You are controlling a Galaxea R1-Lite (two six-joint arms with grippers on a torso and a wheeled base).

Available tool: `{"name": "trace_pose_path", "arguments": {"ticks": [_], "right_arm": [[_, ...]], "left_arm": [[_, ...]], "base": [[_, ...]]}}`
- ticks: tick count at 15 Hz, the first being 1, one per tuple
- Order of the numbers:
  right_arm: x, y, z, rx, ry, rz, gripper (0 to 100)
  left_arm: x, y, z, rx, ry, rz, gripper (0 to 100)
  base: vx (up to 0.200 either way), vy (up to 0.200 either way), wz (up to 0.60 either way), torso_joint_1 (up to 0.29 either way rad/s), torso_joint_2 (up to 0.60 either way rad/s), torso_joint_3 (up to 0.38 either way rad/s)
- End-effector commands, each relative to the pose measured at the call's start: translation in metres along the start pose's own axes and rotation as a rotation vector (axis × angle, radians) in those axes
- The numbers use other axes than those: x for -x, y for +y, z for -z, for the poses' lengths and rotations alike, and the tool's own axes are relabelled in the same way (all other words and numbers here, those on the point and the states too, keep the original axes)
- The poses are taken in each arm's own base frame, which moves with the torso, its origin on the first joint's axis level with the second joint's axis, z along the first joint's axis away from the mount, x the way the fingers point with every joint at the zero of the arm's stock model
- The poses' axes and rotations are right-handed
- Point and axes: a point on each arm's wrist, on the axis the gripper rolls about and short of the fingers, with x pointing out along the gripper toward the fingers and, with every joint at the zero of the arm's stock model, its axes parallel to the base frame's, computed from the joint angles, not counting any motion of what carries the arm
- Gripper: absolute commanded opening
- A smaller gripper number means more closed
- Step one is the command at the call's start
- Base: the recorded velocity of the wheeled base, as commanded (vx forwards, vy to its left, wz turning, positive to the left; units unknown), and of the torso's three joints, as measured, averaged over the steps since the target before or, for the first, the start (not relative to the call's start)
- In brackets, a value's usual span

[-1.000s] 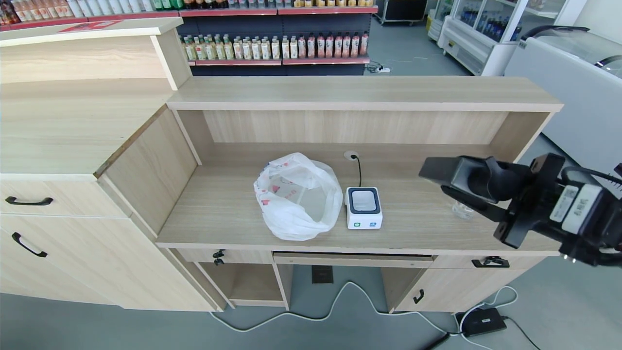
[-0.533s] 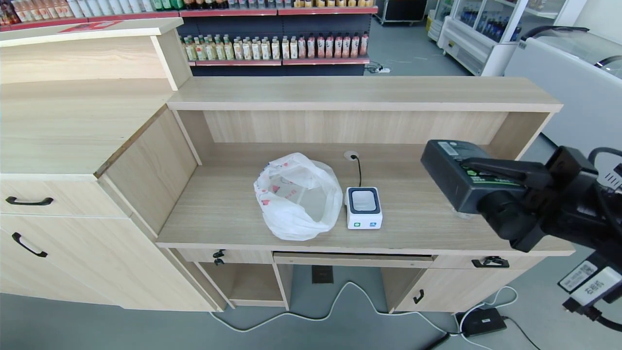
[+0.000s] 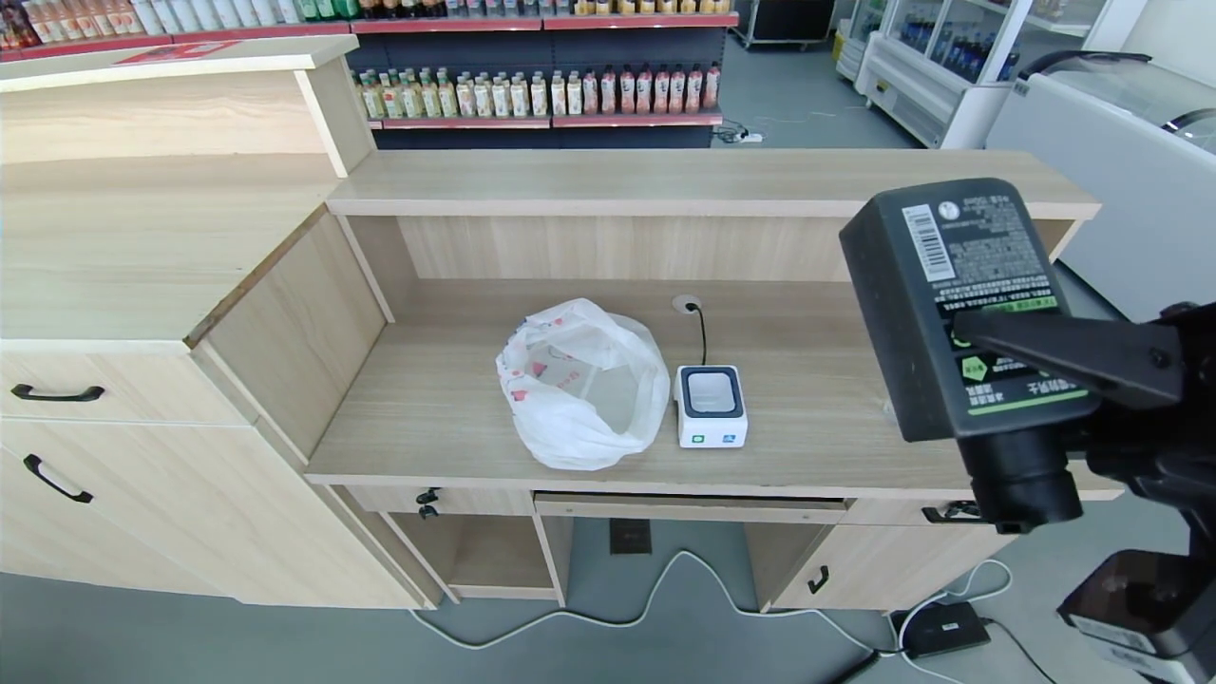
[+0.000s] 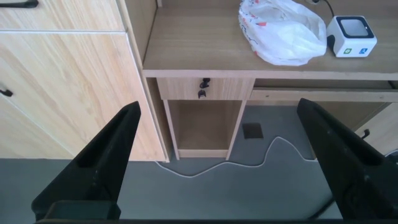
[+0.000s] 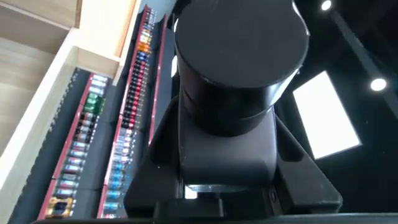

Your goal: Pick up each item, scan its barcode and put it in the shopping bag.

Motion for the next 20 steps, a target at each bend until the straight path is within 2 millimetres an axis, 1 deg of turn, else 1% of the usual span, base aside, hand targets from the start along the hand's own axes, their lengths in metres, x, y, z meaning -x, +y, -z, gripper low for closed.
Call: {"name": "trace_pose_path", "arguments": {"ticks": [1, 4, 7, 11, 15, 18, 20], "right_arm": [[-0.007, -0.002, -0.009, 0.004, -0.036, 0.031, 0], [-0.018, 0.000, -0.018, 0.013, -0.045, 0.045, 0], [-0.025, -0.005, -0.027, 0.002, -0.083, 0.086, 0], [-0.025, -0.004, -0.028, -0.005, -0.087, 0.084, 0], [-0.026, -0.007, -0.024, -0.020, -0.083, 0.094, 0], [-0.025, -0.007, -0.026, -0.021, -0.083, 0.093, 0], [-0.026, -0.008, -0.031, -0.031, -0.102, 0.104, 0]], "left_arm": [[0.000, 0.000, 0.000, 0.000, -0.002, 0.001, 100], [0.000, 0.000, 0.000, 0.000, -0.002, 0.001, 100], [0.000, 0.000, 0.000, 0.000, -0.001, 0.001, 100], [0.000, 0.000, 0.000, 0.000, -0.001, -0.001, 100], [0.000, 0.000, 0.000, 0.000, -0.002, 0.001, 100], [0.000, 0.000, 0.000, 0.000, -0.001, -0.001, 100], [0.000, 0.000, 0.000, 0.000, -0.001, 0.001, 100]], "base": [[0.000, 0.000, 0.00, 0.000, 0.00, 0.000], [0.000, 0.000, 0.00, 0.000, 0.00, 0.000], [0.000, 0.000, 0.00, 0.000, 0.00, 0.000], [0.000, 0.000, 0.00, 0.000, 0.00, 0.000], [0.000, 0.000, 0.00, 0.000, 0.00, 0.000], [0.000, 0.000, 0.00, 0.000, 0.00, 0.000], [0.000, 0.000, 0.00, 0.000, 0.00, 0.000]]}}
